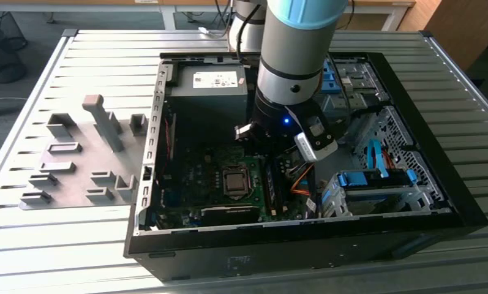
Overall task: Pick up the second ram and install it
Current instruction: 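Insert the second ram into the second slot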
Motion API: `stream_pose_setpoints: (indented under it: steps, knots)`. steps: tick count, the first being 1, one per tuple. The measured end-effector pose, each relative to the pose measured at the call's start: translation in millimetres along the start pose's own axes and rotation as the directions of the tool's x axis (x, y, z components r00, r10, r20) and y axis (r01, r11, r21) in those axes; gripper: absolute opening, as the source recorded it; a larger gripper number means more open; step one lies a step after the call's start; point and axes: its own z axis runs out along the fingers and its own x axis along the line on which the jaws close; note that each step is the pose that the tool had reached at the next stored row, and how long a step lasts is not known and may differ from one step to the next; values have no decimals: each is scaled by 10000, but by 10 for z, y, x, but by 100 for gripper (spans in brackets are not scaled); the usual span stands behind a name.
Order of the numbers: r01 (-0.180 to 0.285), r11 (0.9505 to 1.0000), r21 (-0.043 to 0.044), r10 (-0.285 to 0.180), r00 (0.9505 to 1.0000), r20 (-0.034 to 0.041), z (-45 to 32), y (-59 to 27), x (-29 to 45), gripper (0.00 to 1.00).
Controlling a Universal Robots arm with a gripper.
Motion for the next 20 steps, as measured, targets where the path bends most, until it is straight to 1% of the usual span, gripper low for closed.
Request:
stream_pose_setpoints:
  steps: [20]
  knots:
    - [-18, 10000, -1, 18, 10000, -3, 71, -12, -25, 14]
